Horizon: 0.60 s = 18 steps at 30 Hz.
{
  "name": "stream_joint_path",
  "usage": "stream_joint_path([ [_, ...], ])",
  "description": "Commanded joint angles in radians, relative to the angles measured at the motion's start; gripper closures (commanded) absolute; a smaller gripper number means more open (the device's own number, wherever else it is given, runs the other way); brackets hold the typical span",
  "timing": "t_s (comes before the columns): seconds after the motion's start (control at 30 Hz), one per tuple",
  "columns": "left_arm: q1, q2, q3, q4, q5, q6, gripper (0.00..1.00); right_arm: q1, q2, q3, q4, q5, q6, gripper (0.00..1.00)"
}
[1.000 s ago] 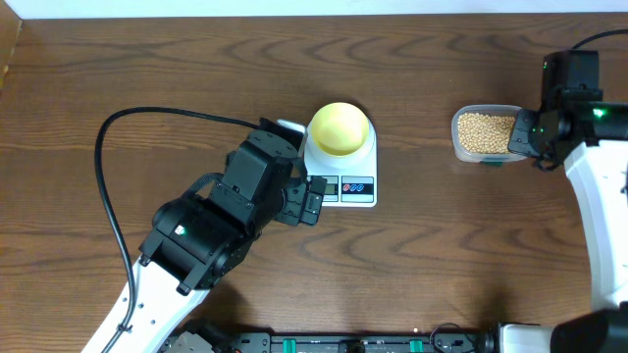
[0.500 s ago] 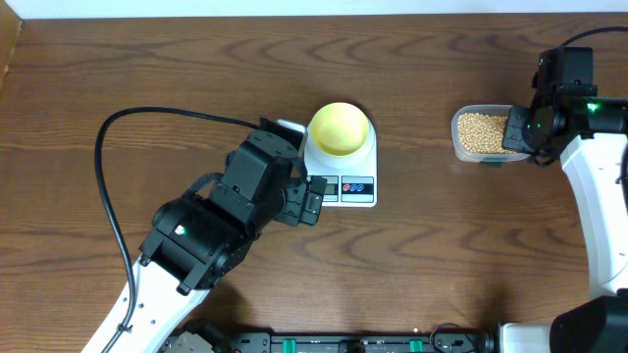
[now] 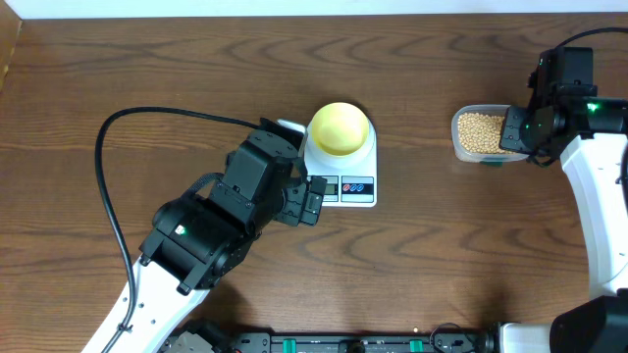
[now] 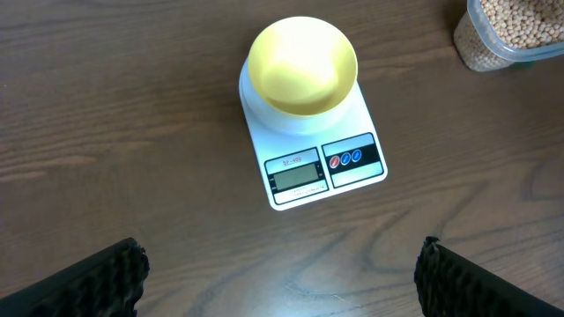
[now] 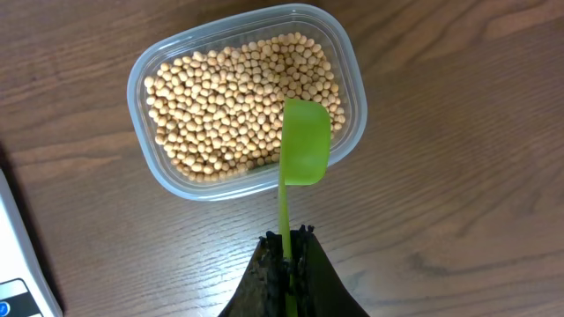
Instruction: Scoop item into bowl and weigh 50g on scale
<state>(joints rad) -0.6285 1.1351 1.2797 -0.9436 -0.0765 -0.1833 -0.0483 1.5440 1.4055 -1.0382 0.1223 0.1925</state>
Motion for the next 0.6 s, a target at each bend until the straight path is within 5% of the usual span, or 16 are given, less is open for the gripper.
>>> stream_joint_path([
  [0.0, 0.004, 0.001, 0.020, -0.006, 0.010, 0.006, 0.01, 0.005, -0.003, 0.019, 0.001, -0.010, -0.015, 0.99],
  [0.57, 0.004, 0.001, 0.020, -0.006, 0.010, 0.006, 0.01, 0.036, -0.003, 0.019, 0.010, -0.010, 0.014, 0.99],
])
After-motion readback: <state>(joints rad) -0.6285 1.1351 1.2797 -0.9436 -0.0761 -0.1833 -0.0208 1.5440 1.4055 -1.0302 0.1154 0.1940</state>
